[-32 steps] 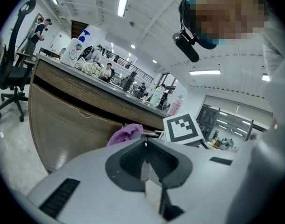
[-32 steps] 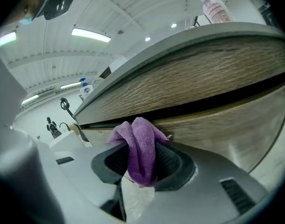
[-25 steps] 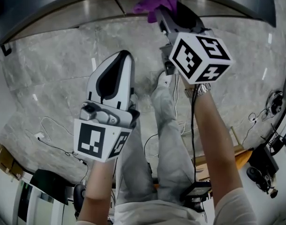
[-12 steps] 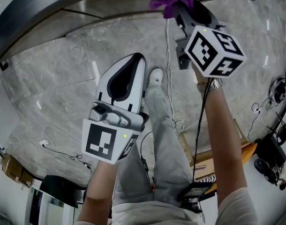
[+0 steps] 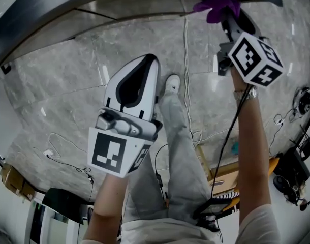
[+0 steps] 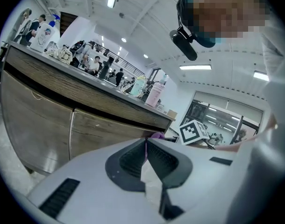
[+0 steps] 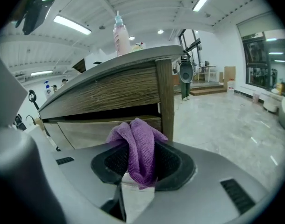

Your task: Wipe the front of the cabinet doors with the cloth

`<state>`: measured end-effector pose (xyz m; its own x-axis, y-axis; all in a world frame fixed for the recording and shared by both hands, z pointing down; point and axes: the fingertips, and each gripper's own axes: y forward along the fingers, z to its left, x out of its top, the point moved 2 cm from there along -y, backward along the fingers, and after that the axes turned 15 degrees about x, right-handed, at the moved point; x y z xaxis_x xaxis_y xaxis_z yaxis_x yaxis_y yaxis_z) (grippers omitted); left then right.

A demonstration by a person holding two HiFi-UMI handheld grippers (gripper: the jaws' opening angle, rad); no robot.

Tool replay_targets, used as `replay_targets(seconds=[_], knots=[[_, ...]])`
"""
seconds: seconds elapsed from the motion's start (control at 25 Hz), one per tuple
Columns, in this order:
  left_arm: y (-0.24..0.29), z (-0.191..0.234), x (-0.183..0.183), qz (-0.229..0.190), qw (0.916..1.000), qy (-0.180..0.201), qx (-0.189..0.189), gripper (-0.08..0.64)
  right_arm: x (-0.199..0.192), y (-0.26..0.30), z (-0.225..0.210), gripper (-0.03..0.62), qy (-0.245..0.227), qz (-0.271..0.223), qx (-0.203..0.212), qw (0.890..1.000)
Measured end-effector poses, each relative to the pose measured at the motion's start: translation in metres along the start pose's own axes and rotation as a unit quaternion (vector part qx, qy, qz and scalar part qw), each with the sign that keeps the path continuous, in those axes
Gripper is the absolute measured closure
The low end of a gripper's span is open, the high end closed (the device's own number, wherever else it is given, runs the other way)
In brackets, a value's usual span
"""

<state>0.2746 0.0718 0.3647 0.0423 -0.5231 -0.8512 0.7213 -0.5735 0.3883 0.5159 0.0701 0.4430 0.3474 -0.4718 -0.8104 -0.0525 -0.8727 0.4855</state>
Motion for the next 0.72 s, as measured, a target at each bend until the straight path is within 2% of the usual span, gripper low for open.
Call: replay_targets(seconds=[0.16, 0.28, 0.4, 0.52, 0.72], knots=[[-0.01, 0.027, 0.003, -0.005, 0.9999, -0.007, 0.013, 0.543, 0.001, -0.019, -0.025, 0.454, 0.049, -0.035, -0.077, 0.995], [-0.02, 0.05, 0.002, -0.003, 0.9996, -0.013, 0.025, 0.543, -0.007, -0.019, -0.01, 0.454, 0.07, -0.05, -0.081, 0.993], [-0.031, 0.073, 0.005, -0.003, 0.9994, -0.015, 0.032, 0.543, -0.028, 0.001, 0.037, 0.454, 0.061, -0.025, -0.049, 0.997], [-0.04, 0.097, 0.013, -0.008, 0.9992, -0.013, 0.037, 0.543, -0.056, 0.034, 0.102, 0.454, 0.055, 0.016, 0.007, 0.998], [-0.05, 0.138, 0.029, -0.026, 0.9974, -0.02, 0.064, 0.543, -0.096, 0.091, 0.198, 0.454, 0.043, 0.086, 0.107, 0.99]])
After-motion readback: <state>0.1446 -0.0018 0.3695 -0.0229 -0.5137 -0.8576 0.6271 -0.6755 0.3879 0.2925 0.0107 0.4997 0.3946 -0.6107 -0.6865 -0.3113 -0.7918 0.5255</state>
